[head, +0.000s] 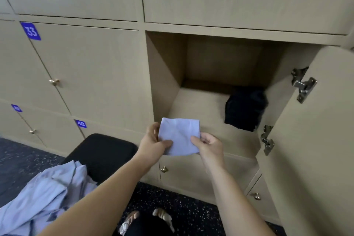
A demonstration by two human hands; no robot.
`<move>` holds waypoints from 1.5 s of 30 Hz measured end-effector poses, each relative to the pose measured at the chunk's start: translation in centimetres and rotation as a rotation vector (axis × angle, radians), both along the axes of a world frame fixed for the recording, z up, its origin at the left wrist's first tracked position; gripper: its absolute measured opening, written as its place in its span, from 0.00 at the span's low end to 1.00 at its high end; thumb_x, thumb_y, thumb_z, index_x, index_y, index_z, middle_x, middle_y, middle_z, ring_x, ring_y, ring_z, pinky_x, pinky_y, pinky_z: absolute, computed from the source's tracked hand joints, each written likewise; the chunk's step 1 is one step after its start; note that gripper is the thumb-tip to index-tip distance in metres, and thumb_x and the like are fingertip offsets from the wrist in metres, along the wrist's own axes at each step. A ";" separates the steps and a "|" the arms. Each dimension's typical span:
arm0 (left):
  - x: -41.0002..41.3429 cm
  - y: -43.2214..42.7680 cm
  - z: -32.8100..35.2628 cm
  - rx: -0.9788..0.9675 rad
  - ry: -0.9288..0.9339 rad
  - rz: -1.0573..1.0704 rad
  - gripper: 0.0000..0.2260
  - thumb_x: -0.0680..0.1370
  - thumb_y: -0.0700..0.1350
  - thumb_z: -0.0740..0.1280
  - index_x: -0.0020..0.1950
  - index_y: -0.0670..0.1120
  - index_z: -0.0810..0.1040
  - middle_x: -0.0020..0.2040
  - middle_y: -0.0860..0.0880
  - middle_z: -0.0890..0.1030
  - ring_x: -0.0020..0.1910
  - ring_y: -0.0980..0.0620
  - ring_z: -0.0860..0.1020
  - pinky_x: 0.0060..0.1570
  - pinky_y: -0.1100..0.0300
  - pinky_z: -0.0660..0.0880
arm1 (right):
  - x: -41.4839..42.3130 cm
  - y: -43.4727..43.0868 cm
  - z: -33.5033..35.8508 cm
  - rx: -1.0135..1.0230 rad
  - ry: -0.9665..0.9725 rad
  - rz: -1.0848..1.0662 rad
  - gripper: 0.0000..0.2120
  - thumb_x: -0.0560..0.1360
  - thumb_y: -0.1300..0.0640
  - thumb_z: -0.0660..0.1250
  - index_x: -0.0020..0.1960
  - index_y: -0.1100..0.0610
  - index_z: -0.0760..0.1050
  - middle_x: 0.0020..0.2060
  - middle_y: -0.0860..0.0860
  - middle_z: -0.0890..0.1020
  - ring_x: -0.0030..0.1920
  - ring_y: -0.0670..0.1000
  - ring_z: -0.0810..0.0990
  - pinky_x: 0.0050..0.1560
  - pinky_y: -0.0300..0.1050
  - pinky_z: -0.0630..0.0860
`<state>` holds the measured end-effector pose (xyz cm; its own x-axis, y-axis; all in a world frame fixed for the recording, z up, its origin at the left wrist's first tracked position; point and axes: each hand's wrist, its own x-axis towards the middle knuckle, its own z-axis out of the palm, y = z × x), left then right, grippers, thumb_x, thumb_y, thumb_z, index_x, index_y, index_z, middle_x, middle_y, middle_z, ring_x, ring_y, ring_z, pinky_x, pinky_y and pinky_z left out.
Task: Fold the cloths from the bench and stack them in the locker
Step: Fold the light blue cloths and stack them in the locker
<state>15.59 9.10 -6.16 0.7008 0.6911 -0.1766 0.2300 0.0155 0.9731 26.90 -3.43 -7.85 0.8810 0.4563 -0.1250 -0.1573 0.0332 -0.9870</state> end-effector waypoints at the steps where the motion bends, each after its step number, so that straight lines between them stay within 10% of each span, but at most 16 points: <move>1: 0.9 0.1 -0.6 0.039 0.011 0.009 0.25 0.75 0.35 0.68 0.67 0.53 0.65 0.56 0.47 0.80 0.53 0.49 0.80 0.46 0.59 0.76 | 1.0 0.1 -0.6 -0.028 -0.024 -0.032 0.05 0.72 0.67 0.70 0.41 0.59 0.80 0.37 0.54 0.81 0.39 0.52 0.77 0.43 0.48 0.73; 9: 8.9 3.3 -5.4 0.360 0.166 -0.005 0.14 0.76 0.33 0.64 0.54 0.51 0.74 0.44 0.51 0.79 0.42 0.49 0.77 0.38 0.62 0.73 | 8.3 3.2 -6.2 -0.256 -0.207 -0.103 0.09 0.69 0.64 0.70 0.40 0.51 0.78 0.36 0.50 0.84 0.38 0.52 0.81 0.45 0.54 0.78; 16: 13.4 6.9 -9.5 0.465 0.272 -0.069 0.16 0.76 0.36 0.66 0.63 0.45 0.79 0.60 0.46 0.81 0.58 0.48 0.79 0.60 0.59 0.74 | 12.7 6.9 -10.6 -0.376 -0.264 -0.072 0.08 0.66 0.59 0.66 0.35 0.46 0.75 0.36 0.53 0.84 0.39 0.60 0.81 0.43 0.58 0.79; 21: 15.1 8.0 -11.6 0.642 0.325 -0.188 0.19 0.78 0.37 0.65 0.69 0.44 0.75 0.69 0.45 0.73 0.65 0.46 0.74 0.61 0.64 0.68 | 13.9 7.8 -12.1 -0.391 -0.310 -0.080 0.10 0.69 0.62 0.69 0.48 0.52 0.79 0.42 0.51 0.85 0.44 0.57 0.83 0.47 0.53 0.79; 24: 15.1 8.1 -11.9 0.902 0.348 -0.237 0.20 0.76 0.38 0.65 0.69 0.43 0.74 0.73 0.48 0.69 0.68 0.46 0.71 0.61 0.63 0.68 | 14.0 7.7 -11.8 -0.634 -0.629 -0.158 0.17 0.71 0.58 0.69 0.59 0.56 0.79 0.55 0.51 0.81 0.54 0.55 0.79 0.51 0.46 0.77; 28: 15.1 8.7 -12.9 1.179 0.405 -0.393 0.20 0.64 0.43 0.70 0.55 0.41 0.84 0.55 0.45 0.84 0.52 0.49 0.84 0.48 0.59 0.80 | 14.1 7.2 -12.5 -0.774 -1.214 -0.029 0.13 0.66 0.54 0.63 0.44 0.54 0.84 0.50 0.49 0.85 0.50 0.51 0.83 0.51 0.41 0.73; 31: 15.1 8.4 -12.4 1.251 0.486 -0.474 0.23 0.67 0.40 0.57 0.57 0.38 0.83 0.57 0.43 0.83 0.54 0.48 0.84 0.55 0.62 0.76 | 14.2 6.6 -12.4 -0.861 -1.157 0.136 0.17 0.69 0.53 0.58 0.44 0.54 0.86 0.47 0.49 0.86 0.46 0.48 0.85 0.49 0.40 0.79; 35: 14.7 8.2 -11.6 1.091 0.516 -0.503 0.24 0.83 0.41 0.54 0.79 0.42 0.54 0.80 0.45 0.53 0.79 0.51 0.53 0.72 0.68 0.42 | 14.1 6.5 -11.5 -0.850 -1.060 0.226 0.14 0.71 0.63 0.65 0.55 0.60 0.83 0.57 0.55 0.82 0.57 0.51 0.82 0.60 0.43 0.75; 38: 13.3 7.3 -10.1 1.044 0.448 -0.452 0.24 0.83 0.45 0.56 0.79 0.45 0.56 0.79 0.47 0.58 0.78 0.52 0.56 0.73 0.66 0.48 | 13.4 6.0 -9.2 -0.902 -0.921 0.287 0.19 0.79 0.59 0.61 0.69 0.57 0.72 0.69 0.52 0.74 0.69 0.51 0.72 0.68 0.37 0.62; 45: 5.3 4.3 -5.1 0.983 0.525 -0.393 0.23 0.83 0.50 0.58 0.77 0.47 0.61 0.75 0.50 0.68 0.73 0.50 0.65 0.67 0.56 0.67 | 6.5 5.0 -4.5 -0.934 -0.947 0.247 0.10 0.78 0.52 0.62 0.58 0.53 0.74 0.51 0.52 0.82 0.54 0.57 0.78 0.46 0.46 0.70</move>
